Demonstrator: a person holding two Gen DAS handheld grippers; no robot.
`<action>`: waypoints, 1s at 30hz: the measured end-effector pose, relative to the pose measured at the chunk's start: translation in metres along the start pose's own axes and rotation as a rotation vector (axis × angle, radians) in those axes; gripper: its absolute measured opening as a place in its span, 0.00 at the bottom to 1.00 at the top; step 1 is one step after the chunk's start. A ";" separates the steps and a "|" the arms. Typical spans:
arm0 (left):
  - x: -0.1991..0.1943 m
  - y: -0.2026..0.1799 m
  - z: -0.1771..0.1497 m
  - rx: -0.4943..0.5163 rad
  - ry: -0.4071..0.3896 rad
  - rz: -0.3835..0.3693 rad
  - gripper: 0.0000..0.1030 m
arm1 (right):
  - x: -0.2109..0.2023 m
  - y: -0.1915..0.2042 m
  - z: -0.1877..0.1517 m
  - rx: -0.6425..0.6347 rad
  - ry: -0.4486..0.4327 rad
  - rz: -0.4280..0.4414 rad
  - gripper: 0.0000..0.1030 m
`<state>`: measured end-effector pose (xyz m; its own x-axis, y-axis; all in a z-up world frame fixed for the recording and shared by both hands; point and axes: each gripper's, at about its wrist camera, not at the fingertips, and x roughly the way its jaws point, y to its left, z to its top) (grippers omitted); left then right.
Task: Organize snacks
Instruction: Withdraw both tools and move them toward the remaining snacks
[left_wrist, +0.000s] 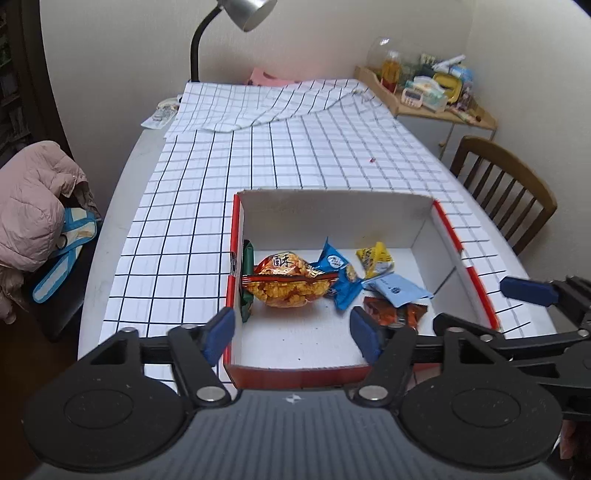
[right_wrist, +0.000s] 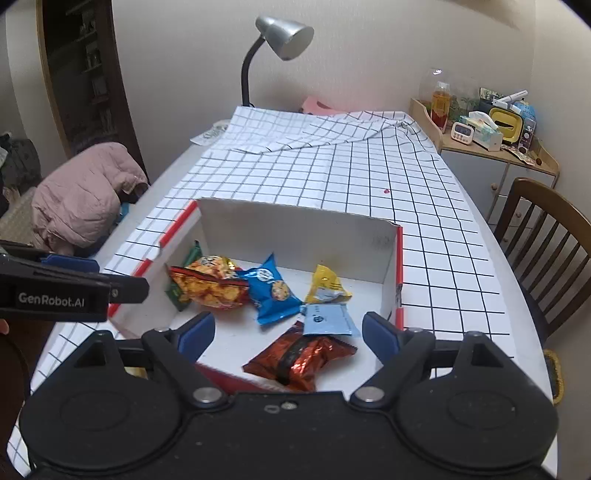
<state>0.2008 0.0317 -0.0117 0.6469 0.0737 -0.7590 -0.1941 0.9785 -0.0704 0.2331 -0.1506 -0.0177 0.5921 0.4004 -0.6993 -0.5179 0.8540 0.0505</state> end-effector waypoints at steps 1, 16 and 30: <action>-0.005 0.000 -0.002 0.002 -0.006 -0.003 0.67 | -0.004 0.002 -0.001 0.003 -0.004 0.005 0.85; -0.053 0.022 -0.035 -0.020 -0.068 -0.037 0.79 | -0.055 0.020 -0.029 0.031 -0.095 0.083 0.99; -0.037 0.049 -0.087 -0.094 -0.008 -0.039 0.85 | -0.046 0.045 -0.077 -0.050 -0.068 0.124 1.00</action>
<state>0.1033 0.0600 -0.0439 0.6610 0.0374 -0.7494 -0.2363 0.9583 -0.1606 0.1350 -0.1564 -0.0377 0.5612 0.5245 -0.6403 -0.6187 0.7797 0.0964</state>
